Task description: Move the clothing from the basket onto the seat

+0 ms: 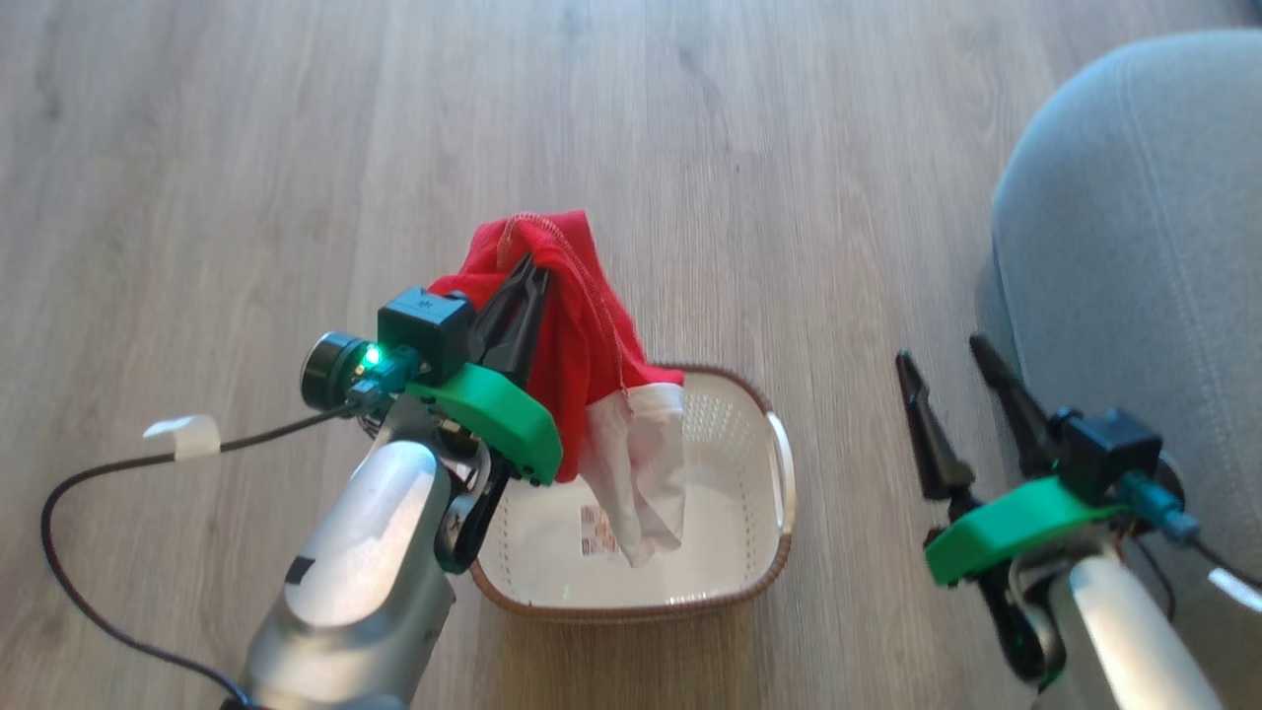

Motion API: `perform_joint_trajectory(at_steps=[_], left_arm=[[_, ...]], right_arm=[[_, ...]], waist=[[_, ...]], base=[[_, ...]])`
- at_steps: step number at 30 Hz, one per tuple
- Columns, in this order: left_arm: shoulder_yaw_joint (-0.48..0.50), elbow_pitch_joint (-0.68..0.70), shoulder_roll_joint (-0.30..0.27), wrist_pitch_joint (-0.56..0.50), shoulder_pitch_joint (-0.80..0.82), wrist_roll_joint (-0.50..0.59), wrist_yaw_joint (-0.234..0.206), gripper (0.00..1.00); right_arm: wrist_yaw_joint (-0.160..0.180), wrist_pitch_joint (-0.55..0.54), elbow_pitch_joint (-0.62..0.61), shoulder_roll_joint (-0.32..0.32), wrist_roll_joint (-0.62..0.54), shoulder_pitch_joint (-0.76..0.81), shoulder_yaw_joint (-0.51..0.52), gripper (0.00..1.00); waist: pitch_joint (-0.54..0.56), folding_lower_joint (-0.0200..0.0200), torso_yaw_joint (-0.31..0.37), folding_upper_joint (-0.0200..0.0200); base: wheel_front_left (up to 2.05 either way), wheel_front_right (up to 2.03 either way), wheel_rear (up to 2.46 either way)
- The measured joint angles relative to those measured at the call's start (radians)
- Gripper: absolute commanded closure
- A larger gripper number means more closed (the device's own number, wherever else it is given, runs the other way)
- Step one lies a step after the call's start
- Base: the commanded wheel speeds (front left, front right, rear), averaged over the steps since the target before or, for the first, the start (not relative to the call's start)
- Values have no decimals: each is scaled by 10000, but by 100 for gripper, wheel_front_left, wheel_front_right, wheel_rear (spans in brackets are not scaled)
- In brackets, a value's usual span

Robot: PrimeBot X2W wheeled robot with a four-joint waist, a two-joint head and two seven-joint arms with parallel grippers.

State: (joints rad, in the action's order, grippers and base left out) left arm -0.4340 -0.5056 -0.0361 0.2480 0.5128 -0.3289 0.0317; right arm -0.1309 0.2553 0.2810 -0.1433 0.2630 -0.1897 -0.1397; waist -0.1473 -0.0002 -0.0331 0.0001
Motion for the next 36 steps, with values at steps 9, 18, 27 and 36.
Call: perform_joint_trajectory(at_steps=[9, 18, 27, 36], left_arm=[[40, 1676, -4, 4, -81, 21, -2, 100], [-238, 2788, -6, -10, -75, 48, -117, 100], [-884, 3219, -21, -107, -64, 77, -174, 100], [-1827, 3266, -42, -107, 1, -151, -263, 100]], right_arm=[[0, 0, 161, 144, -2, 730, -54, 0], [0, 0, 203, 167, -2, 790, -328, 0], [0, 0, -685, -215, 583, -1166, -3568, 0], [0, 0, 644, -224, 242, -2896, -4700, 0]], waist=[[888, 0, -122, 0], [959, 0, -114, 0], [686, 1, -207, 0], [594, 2, -504, 0]], base=[[0, 0, 0], [0, 0, 0], [0, 0, 0], [0, 0, 0]])
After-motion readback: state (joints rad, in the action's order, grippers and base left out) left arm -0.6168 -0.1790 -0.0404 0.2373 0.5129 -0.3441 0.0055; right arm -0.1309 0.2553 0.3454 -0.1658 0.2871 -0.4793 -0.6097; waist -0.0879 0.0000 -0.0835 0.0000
